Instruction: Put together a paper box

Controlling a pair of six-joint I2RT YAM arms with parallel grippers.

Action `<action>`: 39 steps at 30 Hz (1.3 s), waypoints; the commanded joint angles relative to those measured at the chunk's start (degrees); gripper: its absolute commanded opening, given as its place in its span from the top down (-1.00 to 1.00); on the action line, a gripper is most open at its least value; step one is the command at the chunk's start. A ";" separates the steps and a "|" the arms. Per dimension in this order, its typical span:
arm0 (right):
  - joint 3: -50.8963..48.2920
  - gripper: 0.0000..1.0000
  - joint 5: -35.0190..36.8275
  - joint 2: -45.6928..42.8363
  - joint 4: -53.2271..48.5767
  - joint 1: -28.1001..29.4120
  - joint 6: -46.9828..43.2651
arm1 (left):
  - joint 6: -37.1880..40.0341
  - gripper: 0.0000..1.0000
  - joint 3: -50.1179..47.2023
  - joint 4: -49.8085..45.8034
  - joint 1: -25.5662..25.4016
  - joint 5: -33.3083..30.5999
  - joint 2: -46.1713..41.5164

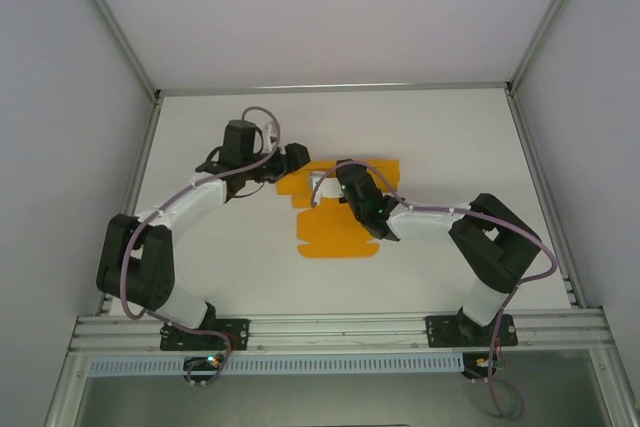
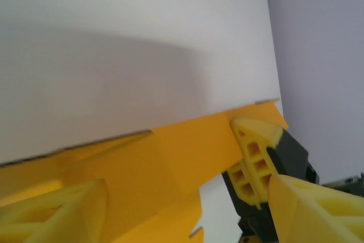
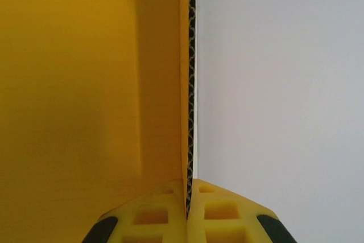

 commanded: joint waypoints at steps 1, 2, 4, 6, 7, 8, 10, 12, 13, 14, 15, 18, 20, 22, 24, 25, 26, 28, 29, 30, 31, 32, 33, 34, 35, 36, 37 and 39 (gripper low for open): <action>2.52 1.00 -1.24 -0.90 -0.63 0.79 6.48 | 1.11 -0.43 0.37 0.13 -2.74 5.22 0.47; 2.93 1.00 -0.98 -1.13 -1.55 0.93 7.84 | 0.84 -0.43 0.38 0.30 -3.03 5.44 0.72; 2.63 1.00 -1.25 -1.42 -1.50 1.04 8.58 | 0.64 -0.43 0.10 1.13 -3.55 5.30 1.02; 1.75 1.00 -1.65 -1.75 -0.90 1.46 8.36 | 0.32 -0.43 -0.17 2.13 -3.49 4.53 1.47; 1.63 1.00 -1.48 -1.78 -1.11 1.70 8.69 | -0.41 -0.43 -0.31 3.58 -3.43 4.38 1.76; 1.64 1.00 -1.35 -1.76 -1.67 1.86 9.13 | -1.60 -0.42 -0.49 5.24 -3.43 4.38 2.13; 1.60 1.00 -0.63 -1.57 -1.57 2.18 10.57 | -4.44 -0.39 -0.65 8.70 -3.39 4.40 3.02; 1.09 1.00 -0.32 -1.88 -0.65 2.52 12.32 | -6.89 -0.38 -1.45 11.78 -3.39 2.35 3.12; 0.65 1.00 -0.64 -2.26 -0.32 2.79 13.62 | -8.49 -0.39 -2.42 14.75 -3.41 1.39 3.03; 0.38 1.00 -1.50 -2.77 -0.47 3.05 14.93 | -10.15 -0.39 -3.51 18.46 -3.39 0.87 3.13; -0.08 1.00 -2.54 -3.27 -0.60 3.24 16.28 | -11.82 -0.39 -4.51 22.23 -3.39 0.85 3.33; -1.38 1.00 -5.39 -4.43 -0.03 3.78 18.87 | -16.82 -0.36 -6.50 32.31 -3.26 0.89 5.12; -1.98 1.00 -6.49 -4.83 0.19 4.07 19.58 | -21.69 -0.36 -8.07 41.22 -3.27 1.72 7.13; -2.48 1.00 -6.72 -4.98 0.58 4.30 20.13 | -26.42 -0.35 -9.15 49.89 -3.27 3.10 9.56; -2.81 1.00 -6.28 -5.05 0.65 4.31 20.49 | -28.65 -0.34 -9.40 54.11 -3.31 3.31 11.07; -3.02 1.00 -5.72 -5.14 0.96 4.31 20.53 | -28.65 -0.33 -9.40 54.09 -3.30 5.02 11.28; -3.23 1.00 -5.21 -5.34 1.07 4.26 20.44 | -28.16 -0.32 -9.60 53.63 -3.31 5.00 11.05; -3.88 1.00 -4.32 -6.08 1.59 4.00 20.66 | -26.28 -0.32 -10.44 51.44 -3.23 5.07 9.58; -4.06 1.00 -4.18 -6.66 0.77 3.80 21.00 | -25.01 -0.33 -11.01 49.88 -3.07 5.00 8.38; -4.20 1.00 -4.02 -7.39 -0.10 3.46 21.52 | -23.35 -0.36 -11.79 47.49 -2.88 4.74 6.74; -4.41 1.00 -4.00 -7.97 -0.77 3.07 21.84 | -21.65 -0.38 -12.38 44.85 -2.50 4.72 5.15; -4.79 1.00 -3.88 -8.53 -1.26 2.65 21.74 | -19.75 -0.40 -12.94 41.66 -1.98 4.79 3.43; -5.37 1.00 -3.30 -9.10 -0.83 2.47 21.19 | -17.46 -0.45 -13.47 37.58 -1.20 4.98 1.36; -6.01 1.00 -2.41 -9.47 0.14 2.30 20.37 | -15.24 -0.50 -14.07 33.66 -0.36 5.24 -0.63; -6.46 1.00 -1.70 -9.87 0.54 2.11 19.50 | -12.72 -0.58 -14.52 29.23 0.38 5.16 -2.69; -6.58 1.00 -1.38 -10.48 0.04 1.79 18.87 | -9.04 -0.70 -15.05 24.11 0.48 5.37 -5.12; -6.41 1.00 -1.54 -11.28 -1.12 1.14 18.89 | -5.19 -0.74 -15.17 18.94 2.34 5.40 -7.23; -6.10 1.00 -2.60 -12.95 -3.78 -0.19 19.70 | 3.20 -0.90 -15.18 7.21 3.17 2.77 -11.40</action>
